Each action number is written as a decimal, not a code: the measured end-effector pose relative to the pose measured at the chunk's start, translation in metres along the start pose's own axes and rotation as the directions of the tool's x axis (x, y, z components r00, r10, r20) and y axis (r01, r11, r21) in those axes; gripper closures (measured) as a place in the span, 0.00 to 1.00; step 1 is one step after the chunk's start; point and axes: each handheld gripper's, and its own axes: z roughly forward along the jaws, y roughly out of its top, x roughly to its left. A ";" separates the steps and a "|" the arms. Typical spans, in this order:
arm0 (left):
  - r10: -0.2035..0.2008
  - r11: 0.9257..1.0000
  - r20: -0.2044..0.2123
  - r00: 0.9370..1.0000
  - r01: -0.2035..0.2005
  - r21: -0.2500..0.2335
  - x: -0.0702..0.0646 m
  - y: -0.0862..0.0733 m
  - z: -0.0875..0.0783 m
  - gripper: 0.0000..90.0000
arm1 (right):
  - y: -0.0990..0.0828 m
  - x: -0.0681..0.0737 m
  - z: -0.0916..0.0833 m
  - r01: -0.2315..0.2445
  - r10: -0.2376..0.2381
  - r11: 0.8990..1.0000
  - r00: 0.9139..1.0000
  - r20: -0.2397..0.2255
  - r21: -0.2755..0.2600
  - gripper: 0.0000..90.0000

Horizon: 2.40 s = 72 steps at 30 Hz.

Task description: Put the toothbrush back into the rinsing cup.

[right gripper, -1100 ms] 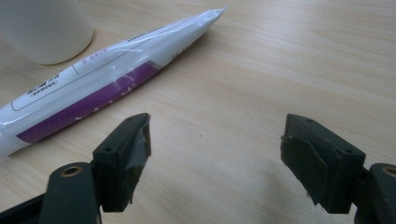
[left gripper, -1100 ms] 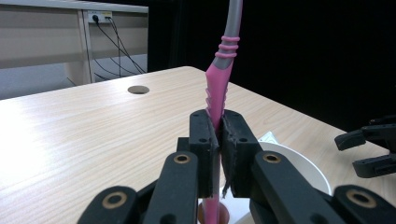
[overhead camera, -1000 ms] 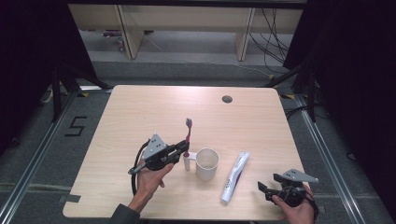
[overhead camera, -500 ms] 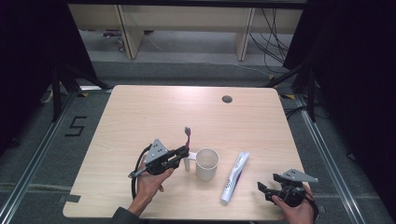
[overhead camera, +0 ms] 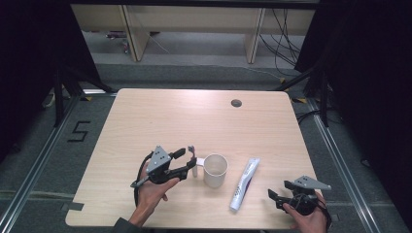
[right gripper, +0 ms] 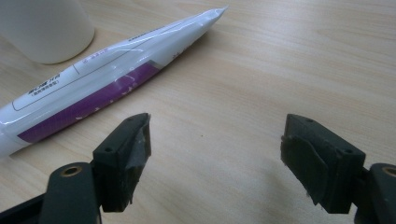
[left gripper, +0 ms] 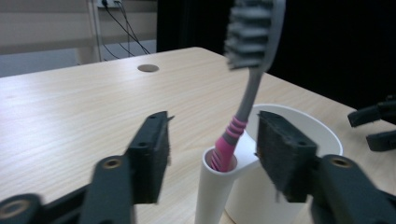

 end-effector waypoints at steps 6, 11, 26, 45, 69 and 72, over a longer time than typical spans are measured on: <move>0.023 1.000 0.008 1.000 -0.023 0.013 -0.002 0.007 -0.007 0.35 | 0.000 0.000 0.000 -0.001 0.001 1.000 1.000 -0.004 -0.002 0.28; 0.036 0.999 0.011 0.999 -0.037 0.024 -0.003 0.008 -0.012 0.33 | 0.000 0.000 0.000 0.003 -0.003 1.000 1.000 0.000 -0.001 0.28; 0.032 0.997 0.031 0.999 -0.034 0.063 0.002 0.002 -0.038 0.26 | 0.000 0.000 0.000 -0.002 0.002 1.000 1.000 0.000 -0.003 0.28; 0.048 0.990 0.001 0.999 -0.048 0.130 0.005 -0.017 -0.071 0.25 | 0.000 0.000 -0.001 0.000 0.000 1.000 1.000 0.016 -0.001 0.28; 0.044 0.976 -0.025 0.999 -0.037 0.214 -0.006 -0.048 -0.095 0.21 | -0.001 -0.001 0.000 -0.005 0.005 1.000 1.000 0.003 0.006 0.28; 0.046 0.973 -0.027 0.999 -0.038 0.230 -0.006 -0.050 -0.098 0.20 | -0.001 0.000 0.001 -0.010 0.010 1.000 1.000 -0.012 0.007 0.28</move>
